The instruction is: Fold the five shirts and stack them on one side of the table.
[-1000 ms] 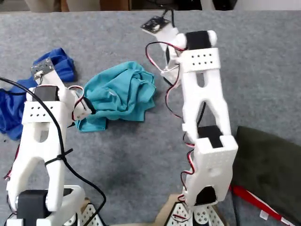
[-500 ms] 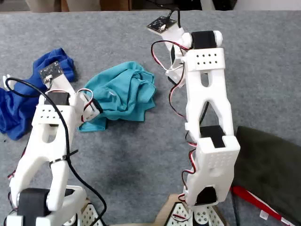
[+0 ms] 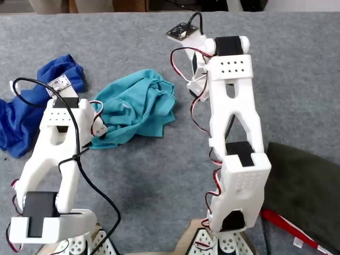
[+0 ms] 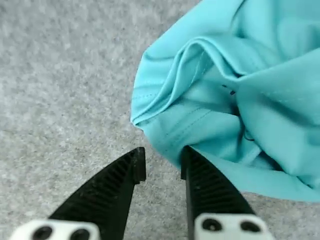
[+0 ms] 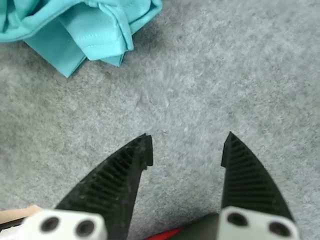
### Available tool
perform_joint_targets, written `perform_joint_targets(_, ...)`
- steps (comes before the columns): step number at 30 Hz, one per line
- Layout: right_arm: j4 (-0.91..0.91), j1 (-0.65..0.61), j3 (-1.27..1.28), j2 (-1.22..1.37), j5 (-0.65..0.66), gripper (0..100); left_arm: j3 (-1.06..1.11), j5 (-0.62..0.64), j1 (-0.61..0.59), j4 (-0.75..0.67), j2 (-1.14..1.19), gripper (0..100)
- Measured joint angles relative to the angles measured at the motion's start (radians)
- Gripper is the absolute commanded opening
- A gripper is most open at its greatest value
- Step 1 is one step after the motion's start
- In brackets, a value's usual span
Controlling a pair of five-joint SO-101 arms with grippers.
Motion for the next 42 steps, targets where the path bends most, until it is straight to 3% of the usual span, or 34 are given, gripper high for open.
perform_joint_targets(12, 0.000, 0.000, 0.000, -0.002, 0.000, 23.1, -0.002, 0.000, 0.000, -0.015, 0.002, 11)
perform_joint_targets(16, 0.000, 0.000, 0.000, -0.002, 0.000, 23.1, -0.002, 0.000, 0.000, -0.064, 0.003, 3)
perform_joint_targets(35, 0.000, 0.000, 0.002, -0.060, 0.000, 23.1, -0.014, 0.000, -0.032, -0.041, 0.003, 2)
perform_joint_targets(38, 0.000, 0.000, 0.003, -0.087, 0.000, 23.1, -0.061, -0.018, -0.072, 0.020, 0.003, 4)
perform_joint_targets(42, 0.000, 0.000, 0.003, -0.092, 0.000, 23.1, -0.097, -0.100, -0.114, 0.080, 0.003, 19)
